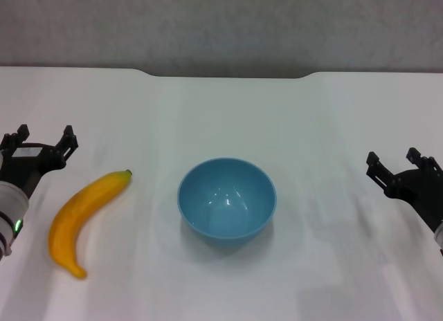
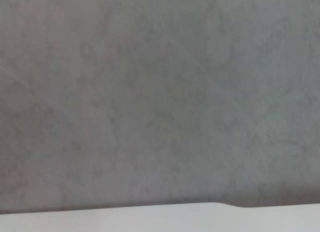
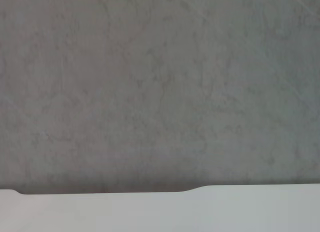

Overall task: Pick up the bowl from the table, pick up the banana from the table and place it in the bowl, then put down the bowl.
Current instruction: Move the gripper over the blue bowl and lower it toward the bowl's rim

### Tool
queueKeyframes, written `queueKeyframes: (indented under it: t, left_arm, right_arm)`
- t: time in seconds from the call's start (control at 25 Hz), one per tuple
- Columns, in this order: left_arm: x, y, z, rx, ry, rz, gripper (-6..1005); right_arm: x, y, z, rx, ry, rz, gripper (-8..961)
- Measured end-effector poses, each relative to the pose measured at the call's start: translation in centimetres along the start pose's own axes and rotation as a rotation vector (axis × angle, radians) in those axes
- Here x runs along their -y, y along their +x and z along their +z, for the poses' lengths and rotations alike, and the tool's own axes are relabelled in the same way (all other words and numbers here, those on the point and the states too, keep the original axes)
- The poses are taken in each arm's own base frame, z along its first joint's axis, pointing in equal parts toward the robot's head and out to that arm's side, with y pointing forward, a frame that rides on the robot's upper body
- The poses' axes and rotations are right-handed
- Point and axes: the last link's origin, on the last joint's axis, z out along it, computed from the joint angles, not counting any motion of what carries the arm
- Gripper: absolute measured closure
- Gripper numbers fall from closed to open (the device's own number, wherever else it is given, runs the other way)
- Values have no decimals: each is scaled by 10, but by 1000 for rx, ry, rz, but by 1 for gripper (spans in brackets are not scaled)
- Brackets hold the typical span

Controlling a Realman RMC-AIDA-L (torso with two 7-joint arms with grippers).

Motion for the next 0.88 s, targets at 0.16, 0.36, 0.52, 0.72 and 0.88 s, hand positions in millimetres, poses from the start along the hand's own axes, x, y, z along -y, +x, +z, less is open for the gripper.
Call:
queueKeyframes:
  t: [0.16,0.36,0.52,0.72,0.88]
  left_arm:
    - [0,1,1,3,-2,1,156]
    - [1,2,1,0,-3,1,158]
    - [-2,4,1,-18,-8,-1,160]
    - [-7,5,0,-19,-18,-5,162]
    - [-12,12,1,-21,-42,-15,163]
  right_arm:
    - [0,0,0,-1,-1,0,100]
    - [-1,1,0,-2,-5,-2,100]
    - [-1,0,0,-2,-5,-2,101]
    - [-1,0,0,-2,-7,-2,101]
    - [-4,-1,3,-6,-25,-10,100]
